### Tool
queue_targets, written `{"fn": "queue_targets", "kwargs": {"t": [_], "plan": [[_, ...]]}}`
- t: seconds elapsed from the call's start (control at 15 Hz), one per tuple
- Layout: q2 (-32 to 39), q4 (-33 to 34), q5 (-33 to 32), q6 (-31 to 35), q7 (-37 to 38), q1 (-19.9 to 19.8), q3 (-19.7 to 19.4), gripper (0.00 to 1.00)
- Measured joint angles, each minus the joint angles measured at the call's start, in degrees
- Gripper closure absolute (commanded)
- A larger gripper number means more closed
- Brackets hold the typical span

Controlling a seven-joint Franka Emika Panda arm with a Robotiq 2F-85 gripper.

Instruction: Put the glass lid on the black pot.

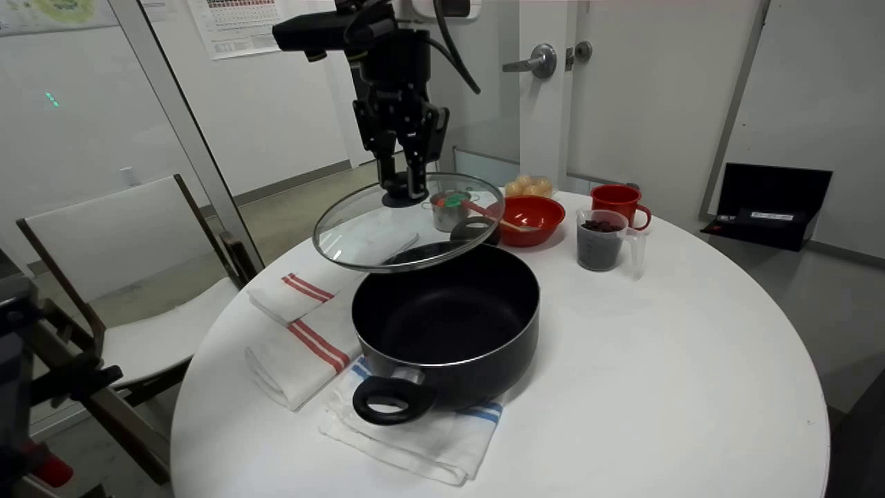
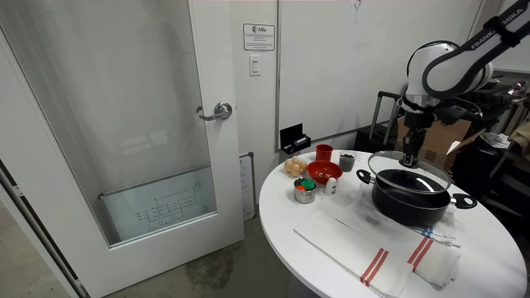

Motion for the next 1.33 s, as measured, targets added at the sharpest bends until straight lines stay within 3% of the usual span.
{"fn": "queue_targets", "kwargs": {"t": [0.6, 1.33], "plan": [[0.5, -2.2, 0.0, 0.8, 3.3, -0.7, -2.9, 0.75], [3.6, -1.2, 0.0, 2.0, 3.5, -1.3, -3.7, 0.75]]}}
